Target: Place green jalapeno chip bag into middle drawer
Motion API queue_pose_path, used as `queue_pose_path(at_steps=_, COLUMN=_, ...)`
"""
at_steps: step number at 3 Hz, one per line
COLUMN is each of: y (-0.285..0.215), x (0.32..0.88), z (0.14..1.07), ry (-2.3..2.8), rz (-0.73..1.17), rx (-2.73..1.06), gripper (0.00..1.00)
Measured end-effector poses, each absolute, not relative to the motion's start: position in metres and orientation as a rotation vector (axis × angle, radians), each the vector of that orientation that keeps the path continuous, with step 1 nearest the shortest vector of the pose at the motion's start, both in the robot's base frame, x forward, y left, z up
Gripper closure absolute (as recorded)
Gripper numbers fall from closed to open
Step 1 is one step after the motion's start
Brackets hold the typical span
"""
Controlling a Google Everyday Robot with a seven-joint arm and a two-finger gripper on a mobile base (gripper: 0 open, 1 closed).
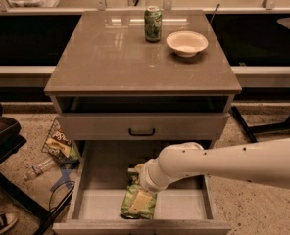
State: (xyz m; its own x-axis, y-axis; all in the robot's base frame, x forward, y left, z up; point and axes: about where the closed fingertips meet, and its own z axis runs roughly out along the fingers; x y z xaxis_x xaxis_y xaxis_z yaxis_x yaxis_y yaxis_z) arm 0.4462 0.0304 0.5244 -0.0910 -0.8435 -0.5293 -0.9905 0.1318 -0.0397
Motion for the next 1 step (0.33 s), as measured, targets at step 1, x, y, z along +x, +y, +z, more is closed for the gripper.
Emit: queue_pose_path(at_steps=1, y=0.0306, x=0.4460, z=0.5243, ry=1.990, rz=0.463, rx=-1.763, gripper=0.00)
